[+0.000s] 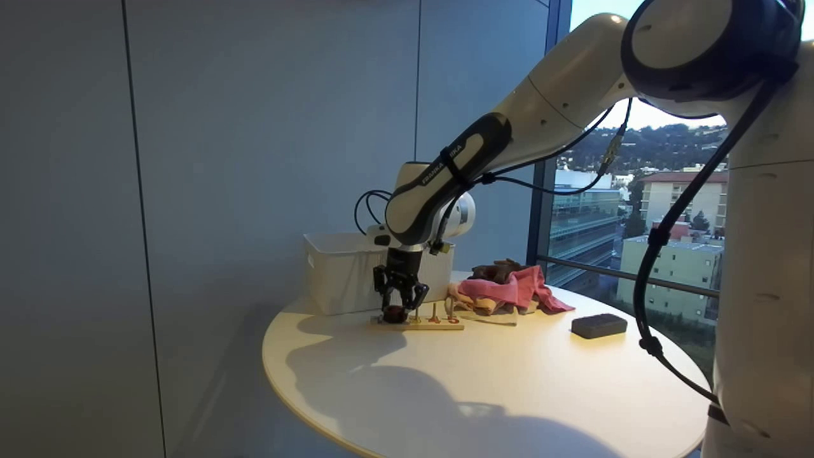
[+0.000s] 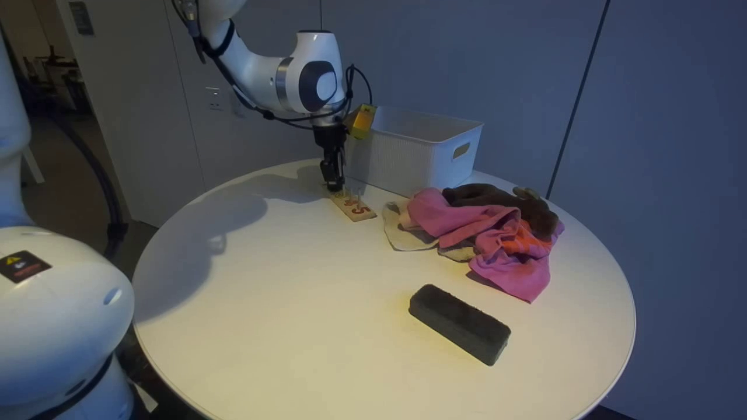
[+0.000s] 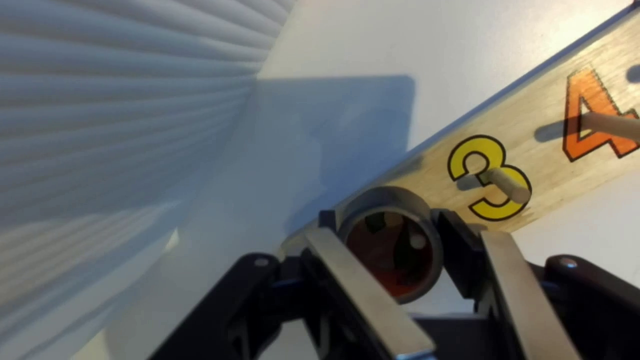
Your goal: Move the rings to the fifth stick, then move them up the line
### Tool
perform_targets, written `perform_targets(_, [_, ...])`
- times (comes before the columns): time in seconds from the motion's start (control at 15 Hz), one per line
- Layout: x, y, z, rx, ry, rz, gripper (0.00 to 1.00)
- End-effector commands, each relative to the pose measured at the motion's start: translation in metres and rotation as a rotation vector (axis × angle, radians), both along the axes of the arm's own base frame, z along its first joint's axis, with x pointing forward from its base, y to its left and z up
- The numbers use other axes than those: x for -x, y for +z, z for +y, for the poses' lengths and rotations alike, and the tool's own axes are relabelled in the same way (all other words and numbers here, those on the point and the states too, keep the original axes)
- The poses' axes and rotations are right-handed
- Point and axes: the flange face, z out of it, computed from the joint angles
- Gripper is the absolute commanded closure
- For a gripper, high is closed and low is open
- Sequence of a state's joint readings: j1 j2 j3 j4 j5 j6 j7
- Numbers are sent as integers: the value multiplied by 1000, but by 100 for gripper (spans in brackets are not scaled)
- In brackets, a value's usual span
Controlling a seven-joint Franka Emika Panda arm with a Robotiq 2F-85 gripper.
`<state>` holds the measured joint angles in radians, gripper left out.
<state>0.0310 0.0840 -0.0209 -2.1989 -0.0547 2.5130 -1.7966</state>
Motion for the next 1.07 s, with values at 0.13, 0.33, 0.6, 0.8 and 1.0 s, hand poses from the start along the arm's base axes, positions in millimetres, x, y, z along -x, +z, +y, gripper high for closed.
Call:
perform_targets(0.13, [10,21,4,7,45,-20,72])
perform_targets(0.33, [14,28,7,30,62,-50,72])
perform_targets(0.6, [15,34,12,62,106,-95,72])
perform_targets(0.8, [15,33,17,86,159,-129,72])
perform_targets(1.0, [12,25,22,90,195,-112,72])
